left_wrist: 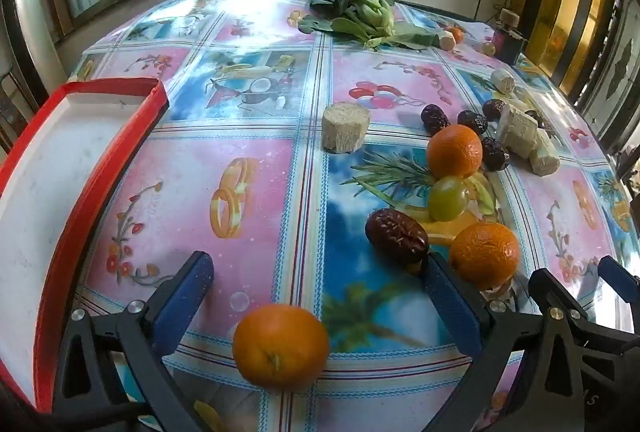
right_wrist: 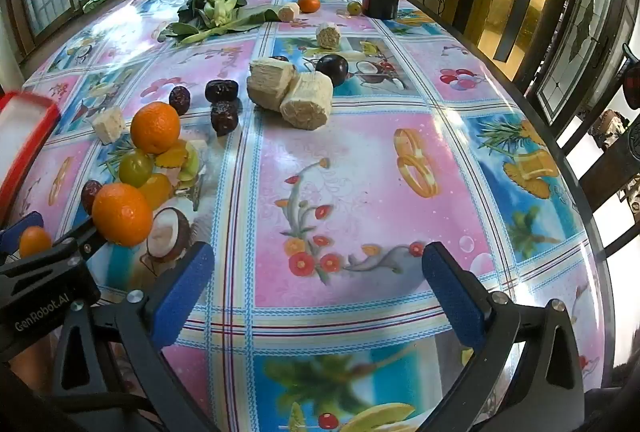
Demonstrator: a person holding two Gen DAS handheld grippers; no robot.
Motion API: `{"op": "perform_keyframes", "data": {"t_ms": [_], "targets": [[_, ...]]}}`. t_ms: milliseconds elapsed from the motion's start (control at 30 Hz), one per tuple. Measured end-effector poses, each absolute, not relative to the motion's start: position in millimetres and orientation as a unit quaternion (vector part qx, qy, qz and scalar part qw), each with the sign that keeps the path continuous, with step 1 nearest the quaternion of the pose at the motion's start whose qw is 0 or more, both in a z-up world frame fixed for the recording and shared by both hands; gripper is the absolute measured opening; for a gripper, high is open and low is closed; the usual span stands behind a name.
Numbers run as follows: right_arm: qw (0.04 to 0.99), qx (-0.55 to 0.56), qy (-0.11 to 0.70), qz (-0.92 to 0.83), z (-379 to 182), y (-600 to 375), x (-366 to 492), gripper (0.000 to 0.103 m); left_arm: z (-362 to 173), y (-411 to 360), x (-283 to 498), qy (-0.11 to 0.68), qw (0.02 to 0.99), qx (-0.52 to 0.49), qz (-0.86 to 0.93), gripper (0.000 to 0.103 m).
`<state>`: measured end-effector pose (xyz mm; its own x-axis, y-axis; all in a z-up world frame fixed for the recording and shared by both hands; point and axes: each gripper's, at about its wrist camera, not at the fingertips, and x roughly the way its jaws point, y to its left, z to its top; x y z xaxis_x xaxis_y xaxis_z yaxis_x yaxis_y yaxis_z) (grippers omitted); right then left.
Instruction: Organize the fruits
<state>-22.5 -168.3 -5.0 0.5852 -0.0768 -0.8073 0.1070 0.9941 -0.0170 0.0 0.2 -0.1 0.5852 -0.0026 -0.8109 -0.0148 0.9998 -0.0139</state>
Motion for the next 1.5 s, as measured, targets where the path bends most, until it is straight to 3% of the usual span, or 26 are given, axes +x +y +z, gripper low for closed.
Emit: {"op": "perform_keyframes", "data": {"t_ms": [1067,1500], "targets": [[0.89,0.018,0.452,-0.051,-5,-168,-22,0.103,0,0,0,0.456,0.89,-0.009,0.004,0.103],[0.881,0.011,0.472,-0.032,-3,-173,-22,0.103,1,0,13,0.503,0.864,0.004,-0.02,0.103]]}}
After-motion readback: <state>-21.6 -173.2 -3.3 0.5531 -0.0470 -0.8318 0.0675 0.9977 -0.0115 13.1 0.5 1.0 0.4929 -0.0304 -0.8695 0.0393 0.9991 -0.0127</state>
